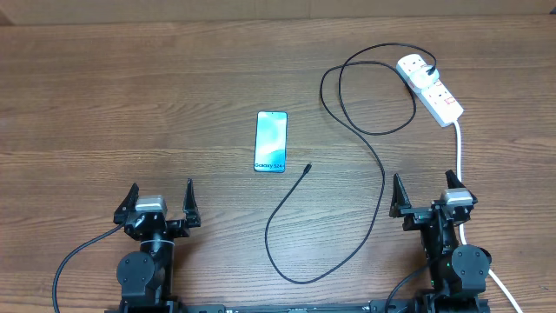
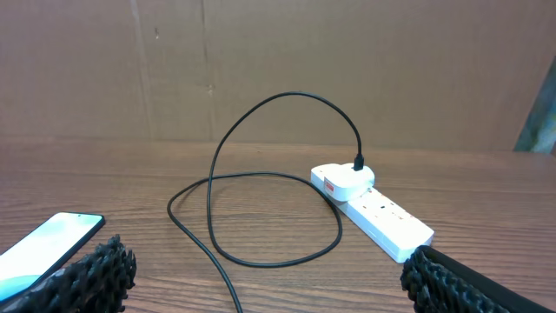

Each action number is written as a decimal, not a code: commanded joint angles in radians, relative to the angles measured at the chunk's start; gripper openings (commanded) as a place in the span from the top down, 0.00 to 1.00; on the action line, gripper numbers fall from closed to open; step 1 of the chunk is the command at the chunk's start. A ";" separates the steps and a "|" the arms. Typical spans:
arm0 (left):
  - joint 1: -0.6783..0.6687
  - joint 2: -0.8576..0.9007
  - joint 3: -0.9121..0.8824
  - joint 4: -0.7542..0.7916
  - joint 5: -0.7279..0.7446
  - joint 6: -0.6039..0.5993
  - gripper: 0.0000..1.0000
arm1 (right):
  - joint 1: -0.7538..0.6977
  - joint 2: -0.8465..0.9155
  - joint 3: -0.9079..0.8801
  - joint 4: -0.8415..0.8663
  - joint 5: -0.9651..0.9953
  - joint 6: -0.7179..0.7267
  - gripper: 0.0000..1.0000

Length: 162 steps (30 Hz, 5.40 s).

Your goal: Plug charger to phone and switch on socket

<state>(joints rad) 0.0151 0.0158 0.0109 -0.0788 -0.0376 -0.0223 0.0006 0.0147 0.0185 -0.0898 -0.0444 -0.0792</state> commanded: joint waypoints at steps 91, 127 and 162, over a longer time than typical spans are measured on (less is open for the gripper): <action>0.004 0.695 1.094 -0.560 0.560 -0.127 0.00 | 0.004 -0.012 -0.010 0.006 0.006 -0.004 0.00; -0.264 1.323 1.723 -1.196 0.254 -0.311 0.00 | 0.004 -0.012 -0.010 0.006 0.006 -0.004 0.00; -0.517 1.744 2.073 -1.467 0.108 -0.418 0.00 | 0.004 -0.012 -0.010 0.006 0.006 -0.004 0.00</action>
<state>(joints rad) -0.4717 1.7199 2.0617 -1.5211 0.1585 -0.4042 0.0006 0.0147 0.0185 -0.0895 -0.0444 -0.0788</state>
